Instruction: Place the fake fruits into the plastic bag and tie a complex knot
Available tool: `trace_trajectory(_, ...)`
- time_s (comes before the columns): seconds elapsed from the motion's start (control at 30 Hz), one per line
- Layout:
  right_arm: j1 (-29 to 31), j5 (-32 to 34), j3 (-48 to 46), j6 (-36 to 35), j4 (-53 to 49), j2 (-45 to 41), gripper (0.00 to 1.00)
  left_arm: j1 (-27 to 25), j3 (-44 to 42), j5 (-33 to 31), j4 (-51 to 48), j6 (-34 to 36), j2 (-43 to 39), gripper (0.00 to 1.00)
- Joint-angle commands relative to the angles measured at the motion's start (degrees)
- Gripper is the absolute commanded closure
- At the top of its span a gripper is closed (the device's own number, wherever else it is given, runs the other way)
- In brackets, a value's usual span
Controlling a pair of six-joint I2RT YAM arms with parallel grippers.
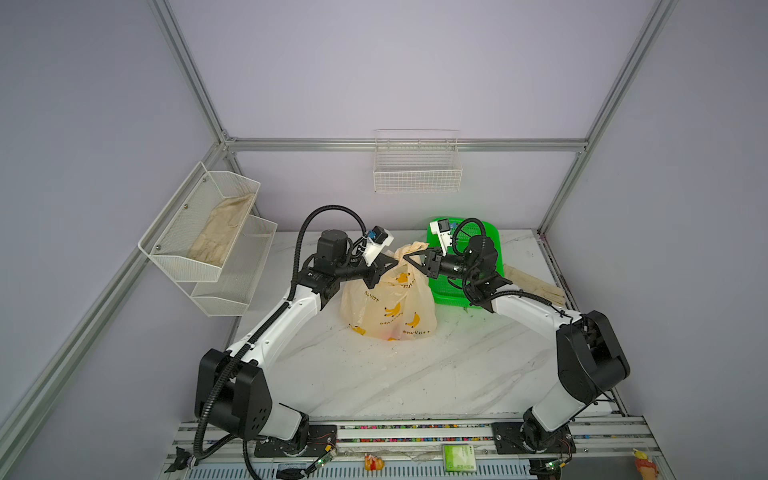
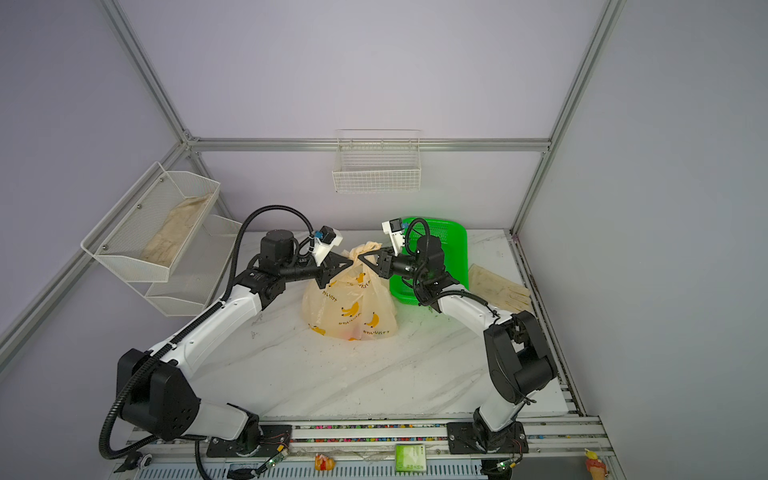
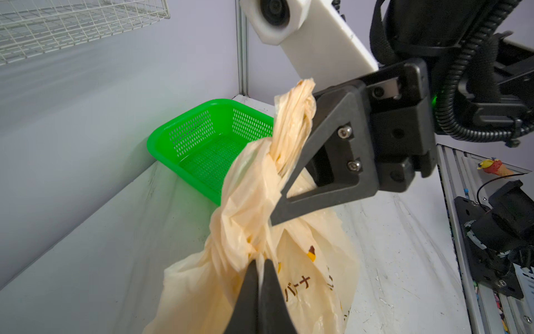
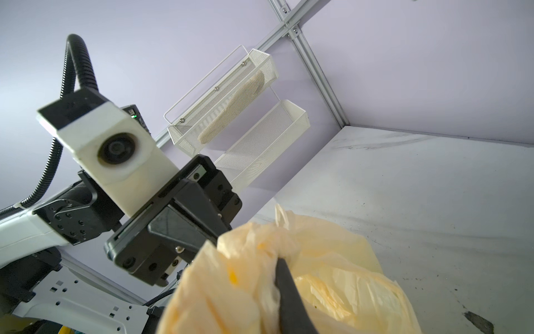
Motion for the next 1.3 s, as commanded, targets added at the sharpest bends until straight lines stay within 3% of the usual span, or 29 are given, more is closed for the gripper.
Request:
trace_trajectory(0.0,0.0,0.4,0.4,2.5,3.5,0.6,0.84,-0.3,-1.4,-1.0,4.1,-3.1,0.7,1.0)
trace_trajectory(0.5,0.7,1.6,0.7,3.9,4.9,1.9,0.69,-1.1,-0.6,0.2,5.8,-5.8,2.5,1.0)
trace_trajectory(0.8,1.5,5.5,1.1,3.6,4.8,2.1,0.69,-2.4,-1.6,0.3,5.0,-4.4,2.0,1.0)
trace_trajectory(1.03,1.5,6.9,0.9,4.2,7.0,1.8,0.77,-2.7,-2.2,0.6,3.0,-2.2,2.7,1.0)
trace_trajectory(1.13,1.5,5.9,1.4,3.5,7.3,2.3,0.9,-2.8,-2.5,2.1,2.3,-1.5,2.7,0.91)
trace_trajectory(1.2,1.5,4.5,1.7,1.9,7.1,2.4,1.0,-2.8,-2.0,4.0,0.5,-0.3,2.7,0.76)
trace_trajectory(1.27,1.4,2.7,2.1,-1.2,5.9,2.2,1.0,-2.8,-1.1,6.0,-2.6,1.8,2.0,0.64)
